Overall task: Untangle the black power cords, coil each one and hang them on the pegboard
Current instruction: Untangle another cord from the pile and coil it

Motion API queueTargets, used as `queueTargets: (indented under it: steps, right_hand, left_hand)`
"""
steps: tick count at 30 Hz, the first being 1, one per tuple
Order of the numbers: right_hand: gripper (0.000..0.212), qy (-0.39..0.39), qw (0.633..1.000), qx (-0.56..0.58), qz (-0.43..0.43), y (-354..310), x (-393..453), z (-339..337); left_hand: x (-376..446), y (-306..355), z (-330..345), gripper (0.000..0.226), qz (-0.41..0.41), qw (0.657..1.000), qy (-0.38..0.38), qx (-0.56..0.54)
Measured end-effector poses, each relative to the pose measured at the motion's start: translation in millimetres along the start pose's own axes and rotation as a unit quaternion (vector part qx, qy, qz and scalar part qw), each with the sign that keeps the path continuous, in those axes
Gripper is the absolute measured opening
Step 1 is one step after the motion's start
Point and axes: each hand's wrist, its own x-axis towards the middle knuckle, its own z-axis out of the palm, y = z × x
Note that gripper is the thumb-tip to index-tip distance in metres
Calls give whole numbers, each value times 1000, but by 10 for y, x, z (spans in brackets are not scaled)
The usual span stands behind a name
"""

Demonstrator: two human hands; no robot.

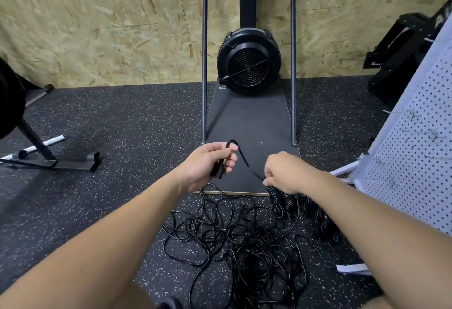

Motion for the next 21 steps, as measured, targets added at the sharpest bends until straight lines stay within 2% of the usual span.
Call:
queueTargets:
  steps: [4,5,7,9,12,14,16,19,21]
  right_hand:
    - [25,-24,983,80,-161,-262,-170,-92]
    - [26,-20,977,106,-184,-297,-213,-137]
    - [21,19,967,147,-206,-328,-269,-210]
    - [15,72,958,188,-203,-282,-275,-249]
    - [13,131,946,243,-169,-167,-252,-284]
    - [14,158,934,282,-151,-94,-235,-290]
    - [23,182,926,305,-126,-41,-213,-271]
    - [30,139,917,354,-118,-15,-169,-214]
    - [29,107,909,386,-118,-35,-137,-165]
  left_hand:
    - [-27,-54,145,18,36,999,6,-25]
    - [-43,-63,176,20,37,999,8,-3]
    - [-83,-71,236,27,53,992,11,115]
    - [-137,-64,324,37,68,976,-13,207]
    - [-205,14,474,51,49,968,-40,242]
    - [-199,68,483,55,23,970,-62,235]
    - [-191,118,428,50,-8,976,-108,190]
    - [-216,186,352,36,-27,970,-169,172]
    - [-260,227,368,37,-25,975,-164,148]
